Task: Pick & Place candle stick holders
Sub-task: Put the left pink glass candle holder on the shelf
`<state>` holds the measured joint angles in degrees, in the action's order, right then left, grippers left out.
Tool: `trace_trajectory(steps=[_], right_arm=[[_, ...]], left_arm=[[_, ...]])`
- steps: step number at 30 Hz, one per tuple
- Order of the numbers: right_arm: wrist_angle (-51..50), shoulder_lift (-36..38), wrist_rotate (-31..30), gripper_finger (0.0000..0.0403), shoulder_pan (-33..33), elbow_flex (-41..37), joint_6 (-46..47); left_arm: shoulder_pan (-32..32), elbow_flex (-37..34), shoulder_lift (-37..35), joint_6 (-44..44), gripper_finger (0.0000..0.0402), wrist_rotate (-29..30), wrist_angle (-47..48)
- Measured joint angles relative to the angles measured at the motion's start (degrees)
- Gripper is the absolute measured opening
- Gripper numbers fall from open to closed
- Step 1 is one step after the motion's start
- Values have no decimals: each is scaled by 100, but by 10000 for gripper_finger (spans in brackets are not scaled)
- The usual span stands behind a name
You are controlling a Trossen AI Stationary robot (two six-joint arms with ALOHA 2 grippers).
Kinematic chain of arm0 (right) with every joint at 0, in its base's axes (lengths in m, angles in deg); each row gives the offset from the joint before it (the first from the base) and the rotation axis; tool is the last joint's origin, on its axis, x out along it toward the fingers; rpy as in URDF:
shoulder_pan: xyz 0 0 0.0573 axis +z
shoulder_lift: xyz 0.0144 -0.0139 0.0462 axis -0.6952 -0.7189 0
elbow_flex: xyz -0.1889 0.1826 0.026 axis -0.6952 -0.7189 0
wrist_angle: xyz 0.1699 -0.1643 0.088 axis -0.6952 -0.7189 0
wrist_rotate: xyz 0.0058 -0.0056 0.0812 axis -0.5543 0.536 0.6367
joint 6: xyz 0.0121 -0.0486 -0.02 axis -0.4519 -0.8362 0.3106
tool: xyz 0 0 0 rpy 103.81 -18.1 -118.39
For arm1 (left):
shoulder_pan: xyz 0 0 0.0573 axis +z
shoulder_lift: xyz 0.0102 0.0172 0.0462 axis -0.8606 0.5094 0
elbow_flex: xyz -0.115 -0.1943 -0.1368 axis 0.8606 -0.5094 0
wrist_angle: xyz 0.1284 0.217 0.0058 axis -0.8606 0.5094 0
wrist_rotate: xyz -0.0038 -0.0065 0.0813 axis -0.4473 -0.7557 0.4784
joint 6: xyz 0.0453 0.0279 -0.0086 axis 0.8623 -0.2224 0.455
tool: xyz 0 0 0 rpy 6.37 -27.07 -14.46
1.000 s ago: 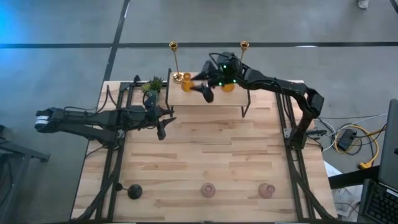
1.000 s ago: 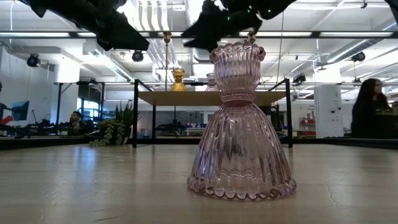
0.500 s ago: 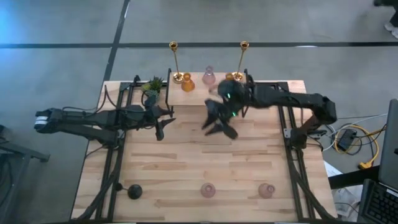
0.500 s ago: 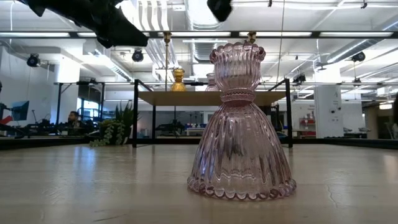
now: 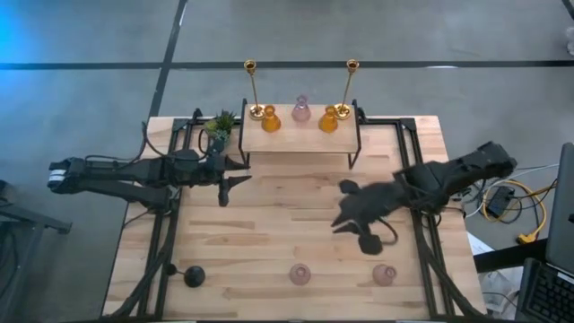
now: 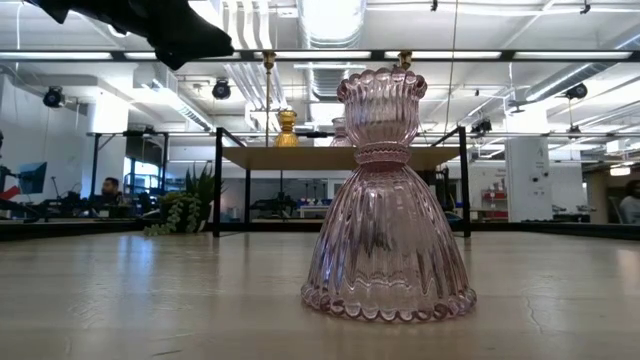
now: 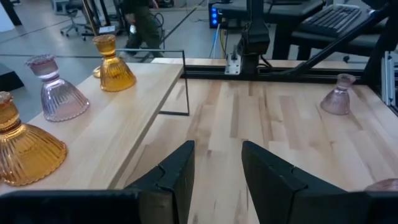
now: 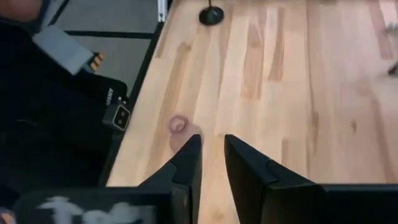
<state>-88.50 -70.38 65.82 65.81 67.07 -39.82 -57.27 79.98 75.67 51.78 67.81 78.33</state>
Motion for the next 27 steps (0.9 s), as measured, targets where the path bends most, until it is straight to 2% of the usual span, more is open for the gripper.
trace_trajectory(steps=[6,12,17,22,27], right_arm=[[242,417,-620,37,834,-708,1097],[678,472,-1024,17,1581,-1355,1540],[1178,430,-1499,9,1922,-2026,1990],[2505,277,-1763,8,1963,-2850,2045],[3995,-128,-1782,9,1905,-3533,1962]], left_arm=[[-2,0,-2,29,138,-20,-51],[-1,0,-2,92,138,-21,-385],[-1,0,-2,45,138,-29,-817],[0,0,-3,-209,138,-212,-907],[-2,0,-2,-227,138,-413,-898]])
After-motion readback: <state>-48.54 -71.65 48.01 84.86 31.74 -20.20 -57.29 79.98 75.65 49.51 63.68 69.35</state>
